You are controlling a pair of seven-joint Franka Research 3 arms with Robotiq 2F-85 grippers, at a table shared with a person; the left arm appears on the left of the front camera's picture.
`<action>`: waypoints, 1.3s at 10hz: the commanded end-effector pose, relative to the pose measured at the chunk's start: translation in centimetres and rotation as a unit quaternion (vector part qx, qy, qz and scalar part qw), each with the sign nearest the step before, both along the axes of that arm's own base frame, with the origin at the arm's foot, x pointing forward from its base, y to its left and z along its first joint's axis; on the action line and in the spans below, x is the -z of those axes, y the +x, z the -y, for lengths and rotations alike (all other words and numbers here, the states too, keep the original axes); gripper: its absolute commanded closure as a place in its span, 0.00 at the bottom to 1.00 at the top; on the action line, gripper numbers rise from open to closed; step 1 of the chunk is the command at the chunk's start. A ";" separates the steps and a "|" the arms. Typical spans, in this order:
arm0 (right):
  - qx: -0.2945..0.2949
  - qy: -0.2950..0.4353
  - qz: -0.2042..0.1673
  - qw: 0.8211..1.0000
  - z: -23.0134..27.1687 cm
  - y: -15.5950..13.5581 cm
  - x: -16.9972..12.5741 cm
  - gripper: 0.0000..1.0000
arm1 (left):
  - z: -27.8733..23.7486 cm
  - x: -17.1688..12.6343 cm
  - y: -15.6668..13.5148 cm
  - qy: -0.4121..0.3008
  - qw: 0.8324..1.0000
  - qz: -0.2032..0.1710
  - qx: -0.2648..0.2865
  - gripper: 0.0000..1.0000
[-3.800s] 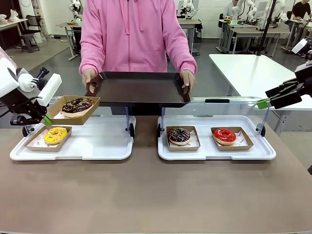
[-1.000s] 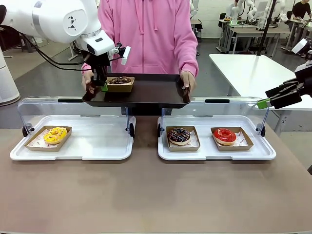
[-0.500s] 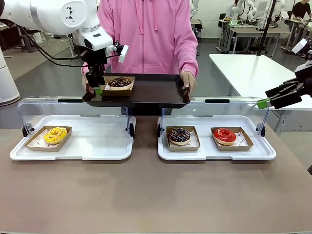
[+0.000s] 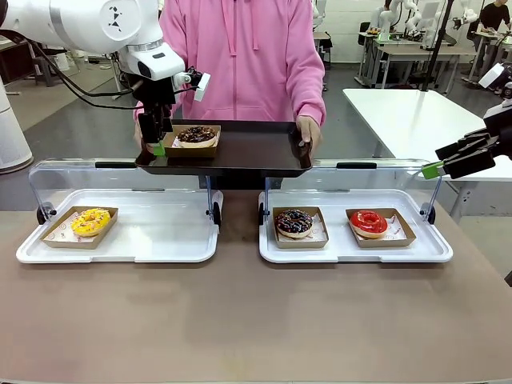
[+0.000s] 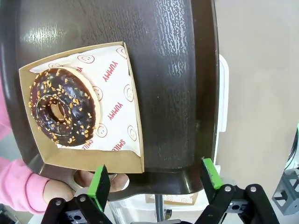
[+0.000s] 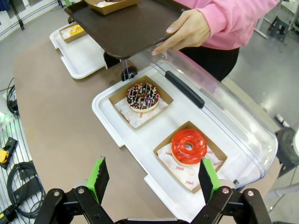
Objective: Provide the desired donut to the person.
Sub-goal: Place the picked Paper togo box onto the Handle tray extended by the person, then pick up and lift the Paper togo box containing the Donut pointed at by the person.
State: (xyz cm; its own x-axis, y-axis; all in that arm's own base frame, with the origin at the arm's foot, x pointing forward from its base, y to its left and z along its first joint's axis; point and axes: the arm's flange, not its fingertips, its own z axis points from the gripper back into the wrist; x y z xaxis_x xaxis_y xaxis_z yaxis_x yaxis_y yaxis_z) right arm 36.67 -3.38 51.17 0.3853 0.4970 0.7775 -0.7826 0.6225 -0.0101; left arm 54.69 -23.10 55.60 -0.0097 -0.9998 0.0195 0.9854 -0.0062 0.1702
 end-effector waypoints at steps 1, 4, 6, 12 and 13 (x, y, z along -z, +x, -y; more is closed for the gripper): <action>-0.007 0.000 0.000 1.000 0.0 0.0 0.2 0.00 | -0.1 -0.6 0.3 -0.010 1.000 -0.015 -0.003 0.00; -0.007 0.000 0.000 1.000 0.0 0.0 0.2 0.00 | -0.1 -0.4 0.0 -0.014 0.999 -0.040 -0.007 0.00; -0.007 0.000 0.000 1.000 0.0 0.0 0.2 0.00 | -0.1 -0.3 -0.1 -0.003 1.000 -0.010 -0.003 0.00; -0.007 0.000 0.000 1.000 0.0 0.0 0.2 0.00 | -0.1 -0.3 -0.1 -0.003 1.000 -0.010 -0.003 0.00; -0.007 0.000 0.000 1.000 0.0 0.0 0.2 0.00 | -0.1 -0.3 -0.1 -0.003 1.000 -0.010 -0.003 0.00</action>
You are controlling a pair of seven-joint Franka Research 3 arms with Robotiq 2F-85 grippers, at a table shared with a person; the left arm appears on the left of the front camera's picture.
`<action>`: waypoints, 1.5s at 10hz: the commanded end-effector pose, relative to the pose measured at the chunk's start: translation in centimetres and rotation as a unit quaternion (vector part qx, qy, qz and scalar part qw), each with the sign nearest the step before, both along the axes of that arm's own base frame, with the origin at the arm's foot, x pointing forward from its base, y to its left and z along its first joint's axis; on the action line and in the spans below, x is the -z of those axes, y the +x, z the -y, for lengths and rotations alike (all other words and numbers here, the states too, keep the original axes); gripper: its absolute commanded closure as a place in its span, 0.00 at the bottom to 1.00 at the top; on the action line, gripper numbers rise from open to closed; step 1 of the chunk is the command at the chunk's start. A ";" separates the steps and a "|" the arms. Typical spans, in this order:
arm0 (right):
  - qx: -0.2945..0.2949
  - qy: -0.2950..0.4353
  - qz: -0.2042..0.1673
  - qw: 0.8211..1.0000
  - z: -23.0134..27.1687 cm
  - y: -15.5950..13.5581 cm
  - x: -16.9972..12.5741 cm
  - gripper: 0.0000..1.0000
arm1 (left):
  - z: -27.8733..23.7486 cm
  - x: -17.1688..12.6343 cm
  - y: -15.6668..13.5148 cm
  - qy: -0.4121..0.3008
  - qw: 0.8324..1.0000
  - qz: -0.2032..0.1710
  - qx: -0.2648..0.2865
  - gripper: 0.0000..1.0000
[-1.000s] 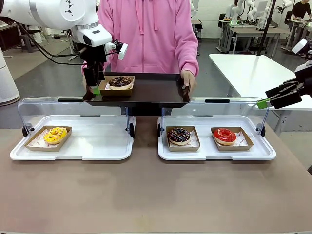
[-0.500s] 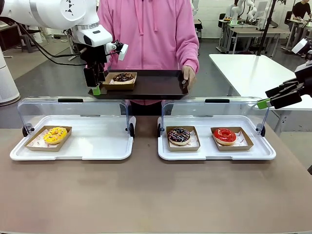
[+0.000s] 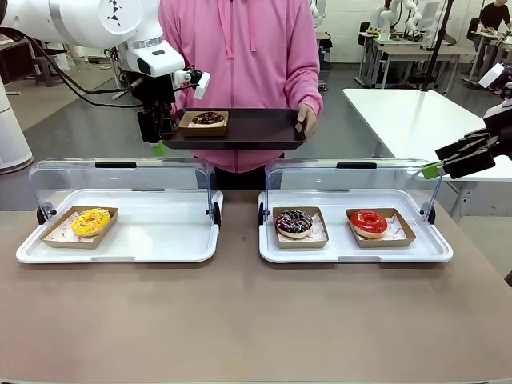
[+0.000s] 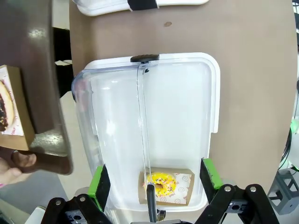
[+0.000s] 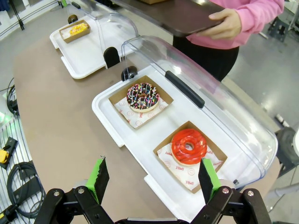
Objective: Provide the desired donut to the person.
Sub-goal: Pick up and lift the Paper togo box containing the Donut pointed at by the person.
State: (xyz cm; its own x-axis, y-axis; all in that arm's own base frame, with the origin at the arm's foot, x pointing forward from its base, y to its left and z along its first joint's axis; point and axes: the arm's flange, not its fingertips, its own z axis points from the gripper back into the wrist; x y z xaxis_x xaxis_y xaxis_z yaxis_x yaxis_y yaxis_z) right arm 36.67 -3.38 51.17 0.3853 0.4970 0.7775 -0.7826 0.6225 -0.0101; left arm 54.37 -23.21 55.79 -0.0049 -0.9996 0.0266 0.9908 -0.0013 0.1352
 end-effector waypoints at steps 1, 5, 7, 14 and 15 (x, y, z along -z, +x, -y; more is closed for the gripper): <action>-0.007 0.000 0.000 1.000 0.0 0.0 0.2 0.00 | -0.2 -0.1 0.2 0.000 1.000 0.008 -0.001 0.00; -0.007 0.000 0.000 1.000 0.0 0.0 0.2 0.00 | -0.2 -0.1 0.2 0.000 1.000 0.008 -0.001 0.00; -0.007 0.000 0.000 1.000 0.0 0.0 0.2 0.00 | 0.0 0.0 0.0 0.000 1.000 0.000 0.000 0.00; -0.007 0.000 0.000 1.000 0.0 0.0 0.2 0.00 | -17.3 1.9 -14.3 -0.292 0.951 -0.015 -0.101 0.00; -0.007 0.000 0.000 1.000 0.0 0.0 0.2 0.00 | -18.9 2.8 -15.6 -0.314 0.944 0.014 -0.102 0.00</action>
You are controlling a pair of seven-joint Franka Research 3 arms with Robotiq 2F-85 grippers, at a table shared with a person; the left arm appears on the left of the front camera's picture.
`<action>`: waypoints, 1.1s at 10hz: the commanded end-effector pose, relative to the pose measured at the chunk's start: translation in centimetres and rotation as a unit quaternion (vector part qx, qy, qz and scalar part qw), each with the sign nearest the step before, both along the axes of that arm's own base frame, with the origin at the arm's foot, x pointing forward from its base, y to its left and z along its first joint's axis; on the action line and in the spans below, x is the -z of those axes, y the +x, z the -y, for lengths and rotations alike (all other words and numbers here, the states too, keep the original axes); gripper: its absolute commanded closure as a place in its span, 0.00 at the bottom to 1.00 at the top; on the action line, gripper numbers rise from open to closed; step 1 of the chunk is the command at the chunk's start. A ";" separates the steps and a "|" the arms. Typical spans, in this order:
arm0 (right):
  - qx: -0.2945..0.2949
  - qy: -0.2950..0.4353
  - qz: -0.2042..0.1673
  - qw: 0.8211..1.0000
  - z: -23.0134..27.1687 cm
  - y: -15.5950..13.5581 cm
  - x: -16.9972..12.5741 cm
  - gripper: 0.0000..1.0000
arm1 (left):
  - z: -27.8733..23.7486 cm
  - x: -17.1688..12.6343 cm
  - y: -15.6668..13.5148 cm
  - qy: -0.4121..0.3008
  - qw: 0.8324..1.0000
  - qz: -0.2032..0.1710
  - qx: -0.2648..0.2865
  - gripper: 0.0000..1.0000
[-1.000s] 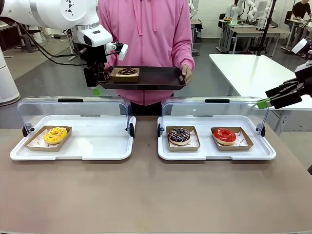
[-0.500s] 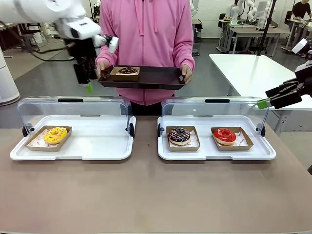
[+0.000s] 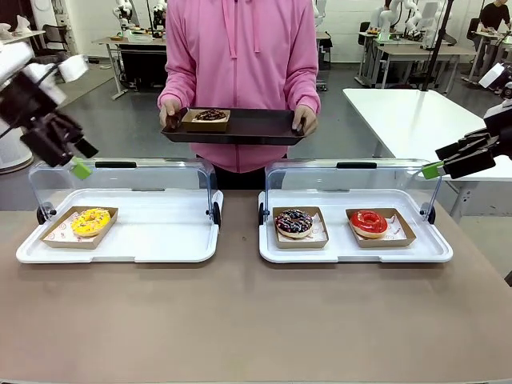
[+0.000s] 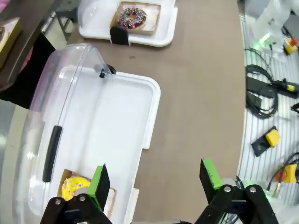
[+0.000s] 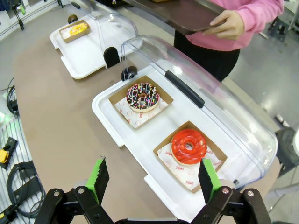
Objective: Provide the desired donut to the person.
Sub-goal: Pick up and lift the Paper togo box containing the Donut pointed at by the person.
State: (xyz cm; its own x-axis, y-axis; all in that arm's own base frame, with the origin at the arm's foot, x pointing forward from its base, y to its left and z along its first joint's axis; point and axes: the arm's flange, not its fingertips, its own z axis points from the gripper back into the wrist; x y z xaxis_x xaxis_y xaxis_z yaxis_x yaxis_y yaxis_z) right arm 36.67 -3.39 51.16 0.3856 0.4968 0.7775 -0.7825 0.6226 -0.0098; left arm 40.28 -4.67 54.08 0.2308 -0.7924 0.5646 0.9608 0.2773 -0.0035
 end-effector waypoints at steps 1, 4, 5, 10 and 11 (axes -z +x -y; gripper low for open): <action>-0.007 -0.001 0.000 1.000 0.0 0.0 0.2 0.00 | -2.1 1.7 -2.9 -0.034 0.997 0.072 -0.013 0.00; -0.007 -0.001 0.000 1.000 0.0 0.0 0.2 0.00 | -4.3 3.5 -5.0 -0.061 0.989 0.125 -0.050 0.00; -0.007 -0.001 0.000 1.000 0.0 0.0 0.2 0.00 | -5.1 4.0 -5.5 -0.058 0.987 0.130 -0.076 0.00; -0.007 -0.001 0.000 1.000 0.0 0.0 0.2 0.00 | -6.3 4.5 -6.2 -0.085 0.979 0.126 -0.137 0.00; -0.007 -0.001 0.000 1.000 0.0 0.0 0.2 0.00 | -6.5 4.6 -6.5 -0.091 0.977 0.129 -0.144 0.00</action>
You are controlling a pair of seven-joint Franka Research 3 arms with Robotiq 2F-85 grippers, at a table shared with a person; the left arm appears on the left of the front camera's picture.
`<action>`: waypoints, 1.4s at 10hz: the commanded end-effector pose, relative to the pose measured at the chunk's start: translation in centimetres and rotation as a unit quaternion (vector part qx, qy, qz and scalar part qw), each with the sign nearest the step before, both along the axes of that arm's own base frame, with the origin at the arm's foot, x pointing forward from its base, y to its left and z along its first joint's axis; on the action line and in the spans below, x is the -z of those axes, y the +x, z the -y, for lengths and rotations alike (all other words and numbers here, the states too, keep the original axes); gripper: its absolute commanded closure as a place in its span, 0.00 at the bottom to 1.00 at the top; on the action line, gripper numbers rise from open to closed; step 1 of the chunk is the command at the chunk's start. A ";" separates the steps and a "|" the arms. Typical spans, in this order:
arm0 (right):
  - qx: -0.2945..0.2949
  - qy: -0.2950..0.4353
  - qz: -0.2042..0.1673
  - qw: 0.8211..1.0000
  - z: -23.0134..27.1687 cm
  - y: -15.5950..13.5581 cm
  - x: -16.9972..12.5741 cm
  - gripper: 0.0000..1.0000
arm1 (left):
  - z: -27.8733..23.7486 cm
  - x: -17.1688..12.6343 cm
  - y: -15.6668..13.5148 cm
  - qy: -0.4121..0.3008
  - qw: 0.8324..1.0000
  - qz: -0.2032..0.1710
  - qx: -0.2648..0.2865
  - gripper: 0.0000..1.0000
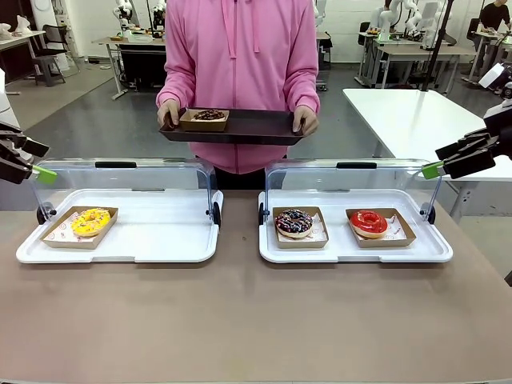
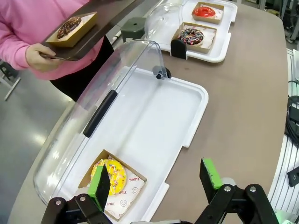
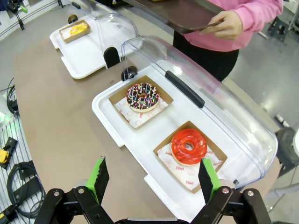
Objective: Provide the desired donut to the person.
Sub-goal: Pick up and lift the Paper togo box containing the Donut pointed at by the person.
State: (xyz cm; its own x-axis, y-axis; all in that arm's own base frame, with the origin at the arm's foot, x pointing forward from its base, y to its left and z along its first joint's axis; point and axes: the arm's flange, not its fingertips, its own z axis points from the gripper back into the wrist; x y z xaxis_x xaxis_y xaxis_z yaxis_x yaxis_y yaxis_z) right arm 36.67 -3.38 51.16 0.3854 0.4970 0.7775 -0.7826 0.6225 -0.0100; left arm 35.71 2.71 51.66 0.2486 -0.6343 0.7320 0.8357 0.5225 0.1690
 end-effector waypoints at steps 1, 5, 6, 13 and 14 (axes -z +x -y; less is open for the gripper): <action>-0.007 0.000 0.000 1.000 0.0 0.0 0.2 0.00 | 0.6 2.3 -2.1 -0.025 0.999 0.012 -0.019 0.00; -0.007 0.000 0.000 1.000 0.0 0.0 0.2 0.00 | 0.7 2.1 -2.2 -0.038 0.999 0.020 -0.020 0.00; -0.007 0.000 0.000 1.000 0.0 0.0 0.2 0.00 | 0.7 2.1 -2.3 -0.037 0.999 0.018 -0.020 0.00; -0.007 0.000 0.000 1.000 0.0 0.0 0.2 0.00 | 0.4 2.0 -2.7 -0.034 0.999 0.005 -0.026 0.00; -0.007 0.000 0.000 1.000 0.0 0.0 0.2 0.00 | 0.3 2.0 -2.9 -0.035 0.999 0.003 -0.031 0.00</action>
State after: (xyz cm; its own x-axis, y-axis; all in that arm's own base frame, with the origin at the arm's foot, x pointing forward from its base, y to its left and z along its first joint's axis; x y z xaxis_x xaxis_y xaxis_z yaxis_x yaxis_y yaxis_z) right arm 36.67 -3.38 51.16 0.3854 0.4970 0.7775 -0.7826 0.6225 -0.0100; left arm 35.87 3.07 52.06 0.2628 -0.5854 0.7670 0.8108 0.5649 0.1533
